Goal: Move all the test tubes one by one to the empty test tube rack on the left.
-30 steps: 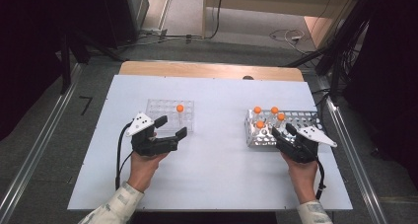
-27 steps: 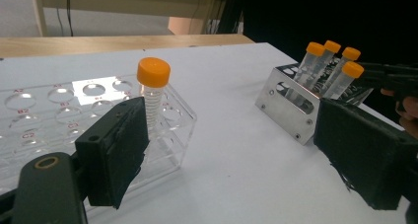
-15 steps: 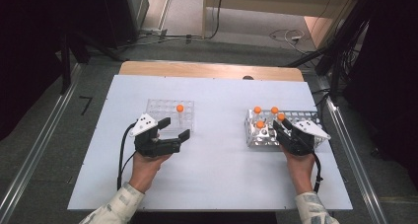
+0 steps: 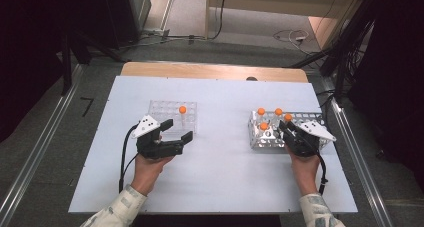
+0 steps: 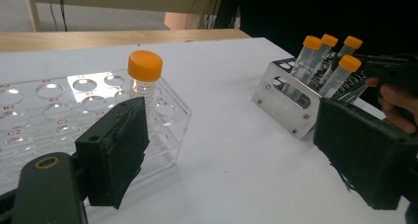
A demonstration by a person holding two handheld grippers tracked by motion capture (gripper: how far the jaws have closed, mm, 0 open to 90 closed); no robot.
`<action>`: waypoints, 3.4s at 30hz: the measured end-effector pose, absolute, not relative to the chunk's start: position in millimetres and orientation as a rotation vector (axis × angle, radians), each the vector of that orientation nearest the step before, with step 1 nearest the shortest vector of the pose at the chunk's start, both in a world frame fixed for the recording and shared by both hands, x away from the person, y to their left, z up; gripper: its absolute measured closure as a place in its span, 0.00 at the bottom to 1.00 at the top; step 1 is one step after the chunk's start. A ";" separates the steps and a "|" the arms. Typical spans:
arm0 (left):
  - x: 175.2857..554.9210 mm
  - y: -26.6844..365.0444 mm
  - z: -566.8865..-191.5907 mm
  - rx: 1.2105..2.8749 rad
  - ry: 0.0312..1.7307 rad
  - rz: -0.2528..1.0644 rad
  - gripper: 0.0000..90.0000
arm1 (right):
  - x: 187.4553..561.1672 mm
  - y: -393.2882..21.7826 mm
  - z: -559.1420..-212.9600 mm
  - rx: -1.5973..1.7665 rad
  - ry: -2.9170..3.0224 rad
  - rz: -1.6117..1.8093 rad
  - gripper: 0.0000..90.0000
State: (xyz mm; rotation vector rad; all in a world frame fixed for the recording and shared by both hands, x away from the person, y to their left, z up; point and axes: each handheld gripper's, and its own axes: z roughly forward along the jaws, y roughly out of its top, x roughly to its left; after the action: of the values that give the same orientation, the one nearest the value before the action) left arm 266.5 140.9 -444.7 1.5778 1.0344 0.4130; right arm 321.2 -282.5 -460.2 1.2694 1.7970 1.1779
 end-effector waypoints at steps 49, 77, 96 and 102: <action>261.1 125.5 -446.8 1.612 0.992 0.387 0.15 | 244.2 -226.6 -445.1 1.037 2.061 1.425 0.80; 239.5 69.6 -445.5 1.697 0.747 0.241 0.43 | 242.0 -149.0 -462.4 0.880 2.282 1.436 0.80; 237.6 68.1 -446.9 1.712 0.716 0.267 0.77 | 237.6 -140.1 -459.8 0.848 2.319 1.474 0.80; 239.9 74.3 -444.3 1.682 0.733 0.265 0.77 | 236.9 -141.8 -457.7 0.816 2.337 1.497 0.61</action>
State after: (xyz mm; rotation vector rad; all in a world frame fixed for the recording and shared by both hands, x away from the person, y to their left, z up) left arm 239.9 74.3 -444.3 1.6824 0.7332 0.2649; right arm 236.9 -141.8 -457.7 0.8155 2.3374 1.4970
